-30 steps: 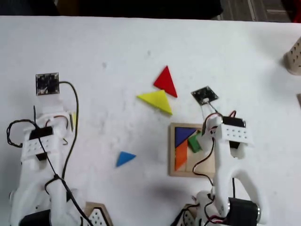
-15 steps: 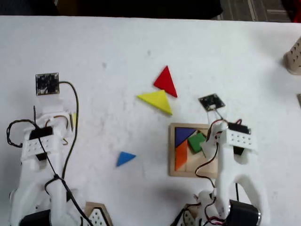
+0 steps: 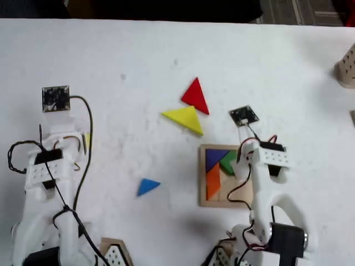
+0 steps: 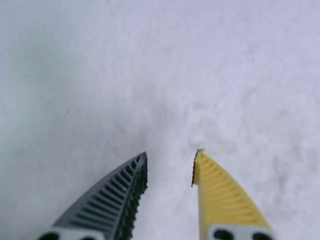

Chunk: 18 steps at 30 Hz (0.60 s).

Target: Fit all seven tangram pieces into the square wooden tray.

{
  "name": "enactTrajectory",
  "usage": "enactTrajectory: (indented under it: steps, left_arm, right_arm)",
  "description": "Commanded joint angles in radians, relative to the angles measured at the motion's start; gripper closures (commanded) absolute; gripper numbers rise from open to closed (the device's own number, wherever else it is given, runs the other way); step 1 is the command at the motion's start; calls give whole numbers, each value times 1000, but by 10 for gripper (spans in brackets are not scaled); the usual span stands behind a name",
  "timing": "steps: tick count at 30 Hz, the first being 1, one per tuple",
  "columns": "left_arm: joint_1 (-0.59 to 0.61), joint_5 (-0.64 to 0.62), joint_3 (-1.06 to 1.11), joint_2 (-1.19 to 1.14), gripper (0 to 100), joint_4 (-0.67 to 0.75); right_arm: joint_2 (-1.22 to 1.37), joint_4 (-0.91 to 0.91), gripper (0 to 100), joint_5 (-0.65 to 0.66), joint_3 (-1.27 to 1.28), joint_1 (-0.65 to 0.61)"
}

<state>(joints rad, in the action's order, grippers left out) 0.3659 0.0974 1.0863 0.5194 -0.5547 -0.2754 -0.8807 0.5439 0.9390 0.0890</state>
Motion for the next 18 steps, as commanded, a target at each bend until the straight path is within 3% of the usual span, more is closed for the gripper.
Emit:
enactTrajectory:
  steps: [1,9,15,18]
  left_arm:
    - [-7,11,-6,1,819,18]
    - [-7,11,-6,1,819,18]
    - [-8,14,-9,10,819,-46]
    - [-77,97,-12,12,807,-110]
  right_arm:
    - [-7,-59,981,-21,-80,5]
    - [-183,-259,981,-103,-127,-2]
    - [-369,-371,981,-157,-95,-183]
    - [-429,-341,981,-198,-28,-219]
